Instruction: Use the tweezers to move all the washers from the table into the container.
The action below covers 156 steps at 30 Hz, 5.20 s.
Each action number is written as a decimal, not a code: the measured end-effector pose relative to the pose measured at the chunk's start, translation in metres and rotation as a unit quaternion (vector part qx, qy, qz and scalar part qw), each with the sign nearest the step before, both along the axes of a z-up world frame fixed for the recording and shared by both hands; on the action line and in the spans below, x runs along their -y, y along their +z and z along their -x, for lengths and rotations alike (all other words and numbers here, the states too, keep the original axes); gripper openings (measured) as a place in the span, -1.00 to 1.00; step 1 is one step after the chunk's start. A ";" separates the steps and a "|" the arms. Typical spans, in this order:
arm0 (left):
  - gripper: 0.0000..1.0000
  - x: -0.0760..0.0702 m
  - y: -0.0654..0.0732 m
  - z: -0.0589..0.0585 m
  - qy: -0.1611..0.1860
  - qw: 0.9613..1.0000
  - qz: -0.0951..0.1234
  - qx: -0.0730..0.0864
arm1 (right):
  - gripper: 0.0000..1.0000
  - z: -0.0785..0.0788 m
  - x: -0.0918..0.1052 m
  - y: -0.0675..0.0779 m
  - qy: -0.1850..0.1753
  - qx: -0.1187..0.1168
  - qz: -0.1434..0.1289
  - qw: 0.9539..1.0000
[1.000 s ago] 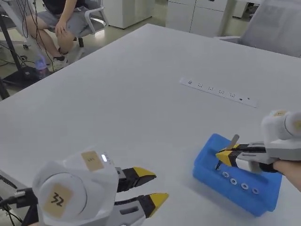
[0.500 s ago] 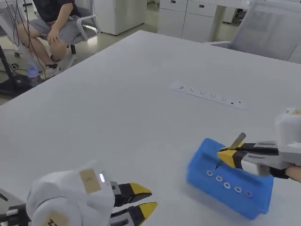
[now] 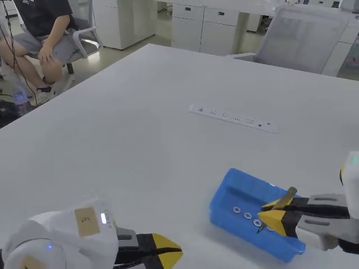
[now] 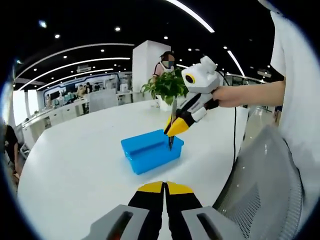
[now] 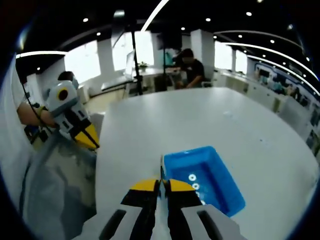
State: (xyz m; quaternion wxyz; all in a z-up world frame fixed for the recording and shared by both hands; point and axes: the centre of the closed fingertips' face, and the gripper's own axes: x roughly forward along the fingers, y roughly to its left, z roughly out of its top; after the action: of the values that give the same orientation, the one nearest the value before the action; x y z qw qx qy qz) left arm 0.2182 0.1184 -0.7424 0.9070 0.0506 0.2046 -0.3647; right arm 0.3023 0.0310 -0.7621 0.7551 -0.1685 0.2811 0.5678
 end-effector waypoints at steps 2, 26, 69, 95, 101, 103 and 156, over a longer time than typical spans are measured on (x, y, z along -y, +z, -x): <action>-1.00 0.008 0.009 0.000 -0.012 0.999 0.034 -0.009 | -0.93 0.008 0.004 -0.006 0.003 -0.006 0.004 1.000; -0.81 0.081 0.034 0.008 -0.148 0.985 0.082 -0.040 | -0.93 0.102 -0.020 -0.031 0.208 0.046 0.104 0.971; -1.00 0.070 -0.059 0.024 -0.243 0.953 -0.157 -0.091 | -0.87 0.107 0.004 -0.083 0.124 -0.011 0.095 0.988; -1.00 0.048 -0.124 0.024 -0.294 0.893 -0.305 -0.151 | -0.37 0.096 0.075 -0.057 -0.004 -0.002 0.076 0.997; -1.00 0.049 -0.124 0.025 -0.293 0.880 -0.331 -0.175 | -0.34 0.104 0.092 -0.057 0.003 0.004 0.087 0.996; -1.00 0.049 -0.123 0.025 -0.289 0.877 -0.337 -0.183 | -0.33 0.104 0.096 -0.055 -0.010 0.002 0.078 0.997; 0.92 -0.016 0.023 -0.024 0.151 0.984 0.050 0.083 | 0.72 0.055 0.127 0.034 -0.213 0.176 -0.132 0.952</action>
State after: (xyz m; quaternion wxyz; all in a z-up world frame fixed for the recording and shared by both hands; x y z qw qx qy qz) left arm 0.2418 0.1345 -0.7197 0.9669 0.0043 0.1153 -0.2275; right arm 0.2471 -0.0960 -0.7278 0.9117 -0.1009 0.0955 0.3867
